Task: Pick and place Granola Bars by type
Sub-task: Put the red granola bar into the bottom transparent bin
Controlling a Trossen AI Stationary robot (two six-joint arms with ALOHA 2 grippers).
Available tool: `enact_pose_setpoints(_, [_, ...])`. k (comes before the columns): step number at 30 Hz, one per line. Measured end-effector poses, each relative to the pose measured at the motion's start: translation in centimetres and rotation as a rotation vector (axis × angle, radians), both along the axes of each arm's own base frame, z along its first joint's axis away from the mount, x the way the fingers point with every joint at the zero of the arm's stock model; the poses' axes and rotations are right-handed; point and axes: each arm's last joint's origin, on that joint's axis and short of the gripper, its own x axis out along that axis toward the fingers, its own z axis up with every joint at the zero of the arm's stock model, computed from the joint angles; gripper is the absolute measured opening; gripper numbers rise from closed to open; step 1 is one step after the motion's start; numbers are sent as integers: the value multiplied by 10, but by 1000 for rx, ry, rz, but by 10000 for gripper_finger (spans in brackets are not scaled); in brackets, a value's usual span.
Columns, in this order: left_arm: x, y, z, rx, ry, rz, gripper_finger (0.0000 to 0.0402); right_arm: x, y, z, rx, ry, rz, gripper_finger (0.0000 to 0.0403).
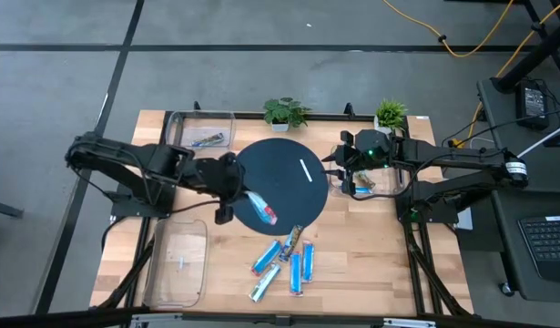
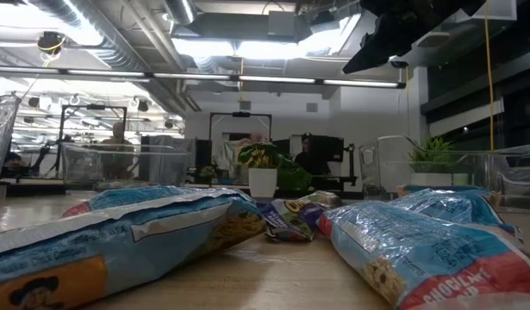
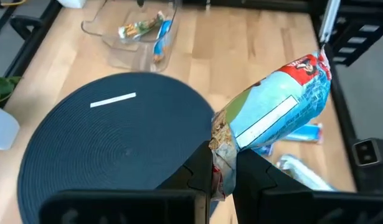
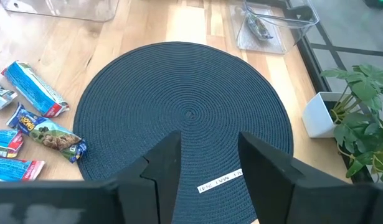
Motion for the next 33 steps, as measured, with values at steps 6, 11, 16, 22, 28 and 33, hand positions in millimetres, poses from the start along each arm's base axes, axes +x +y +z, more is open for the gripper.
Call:
enact_pose_setpoints(6, [-7, 1, 15, -41, -16, 29, 26, 0, 0, 0, 0, 0, 0, 162])
enact_pose_setpoints(11, [-13, 2, 29, -97, -18, 48, 27, 0, 0, 0, 0, 0, 0, 162])
enact_pose_setpoints(16, [-25, 2, 50, -150, 2, 7, 24, 0, 0, 0, -2, 0, 1, 162])
enact_pose_setpoints(22, [-54, -4, 82, -232, -45, -69, 24, 0, 0, 0, -2, 0, 1, 162])
enact_pose_setpoints(28, [-84, -14, 96, -271, -81, -135, 24, 0, 0, 0, 0, 0, 0, 162])
enact_pose_setpoints(33, [-98, -21, 92, -265, -22, -138, 24, 0, 0, 0, 0, 1, 0, 162])
